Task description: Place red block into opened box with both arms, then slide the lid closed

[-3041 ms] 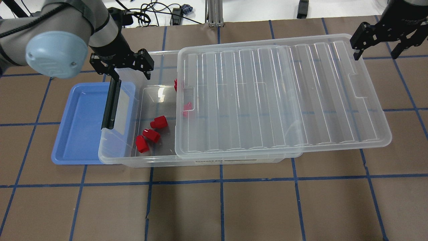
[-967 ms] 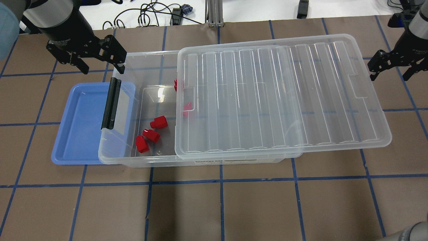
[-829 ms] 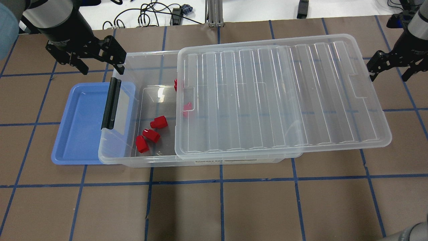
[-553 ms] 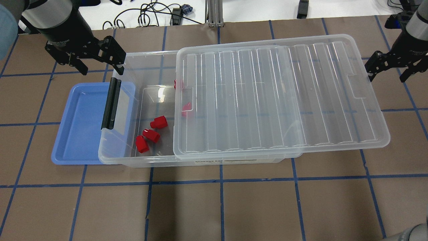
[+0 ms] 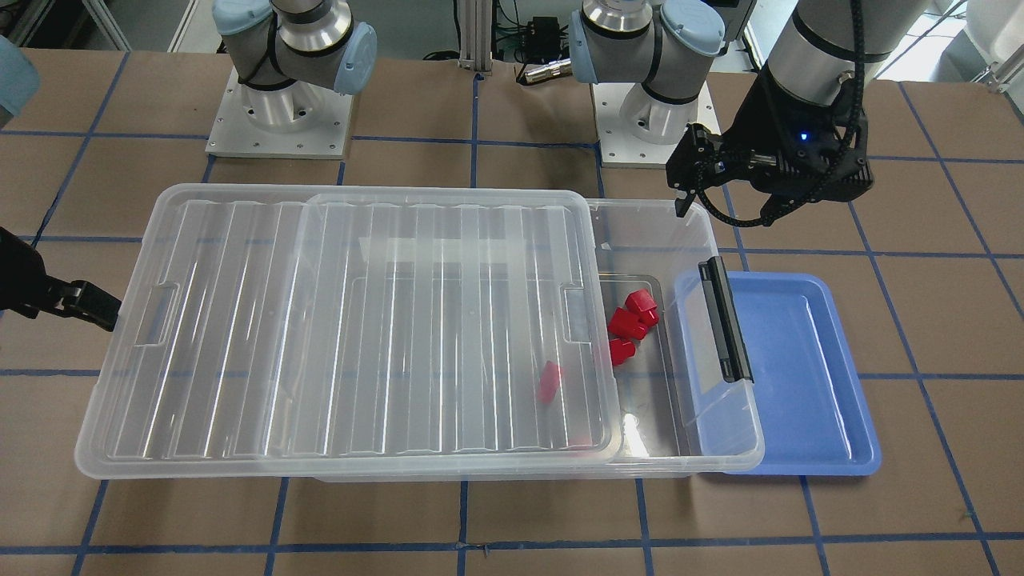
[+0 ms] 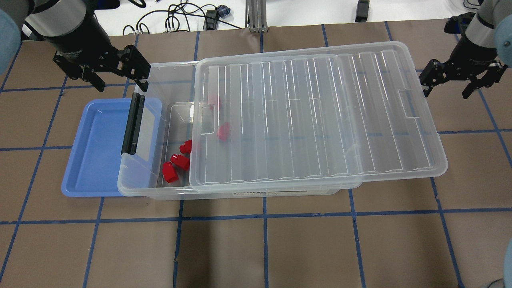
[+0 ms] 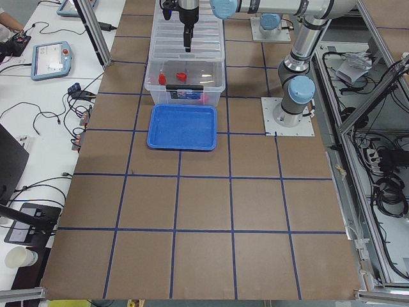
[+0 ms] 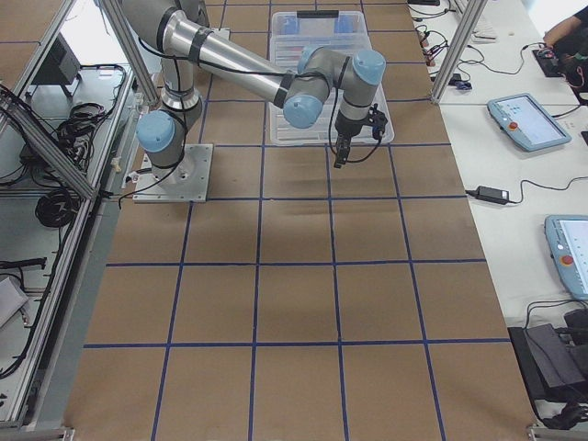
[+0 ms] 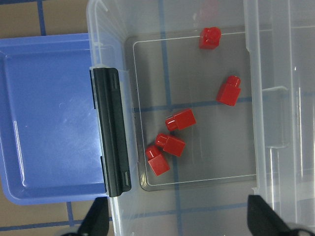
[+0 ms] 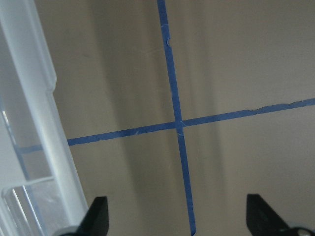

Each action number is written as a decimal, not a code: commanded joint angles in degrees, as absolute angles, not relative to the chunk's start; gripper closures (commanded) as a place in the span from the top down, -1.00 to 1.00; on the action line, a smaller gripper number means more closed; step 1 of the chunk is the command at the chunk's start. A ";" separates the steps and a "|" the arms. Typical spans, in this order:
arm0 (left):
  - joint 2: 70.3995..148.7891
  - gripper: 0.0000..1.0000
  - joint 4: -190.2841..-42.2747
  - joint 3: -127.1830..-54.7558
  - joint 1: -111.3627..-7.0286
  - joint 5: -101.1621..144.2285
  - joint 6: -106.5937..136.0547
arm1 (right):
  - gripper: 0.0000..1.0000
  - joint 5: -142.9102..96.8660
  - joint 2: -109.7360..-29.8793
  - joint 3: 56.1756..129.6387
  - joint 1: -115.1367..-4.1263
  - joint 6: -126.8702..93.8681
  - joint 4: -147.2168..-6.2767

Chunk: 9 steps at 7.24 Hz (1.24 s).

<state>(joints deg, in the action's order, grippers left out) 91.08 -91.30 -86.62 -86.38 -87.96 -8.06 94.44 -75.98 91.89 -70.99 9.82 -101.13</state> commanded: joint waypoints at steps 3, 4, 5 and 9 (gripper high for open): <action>91.49 1.00 -91.14 -86.48 -86.31 -87.98 -8.00 | 1.00 94.31 -76.11 91.93 -78.30 -1.38 -100.90; 91.32 1.00 -91.14 -86.48 -86.31 -87.98 -8.00 | 1.00 94.31 -76.11 91.85 -79.09 -2.62 -100.99; 91.32 1.00 -91.14 -86.48 -86.31 -87.80 -7.91 | 1.00 94.22 -76.11 91.85 -80.06 -4.20 -100.99; 91.06 1.00 -91.14 -86.49 -86.31 -87.98 -7.82 | 1.00 92.21 -76.03 91.76 -81.83 -7.38 -101.08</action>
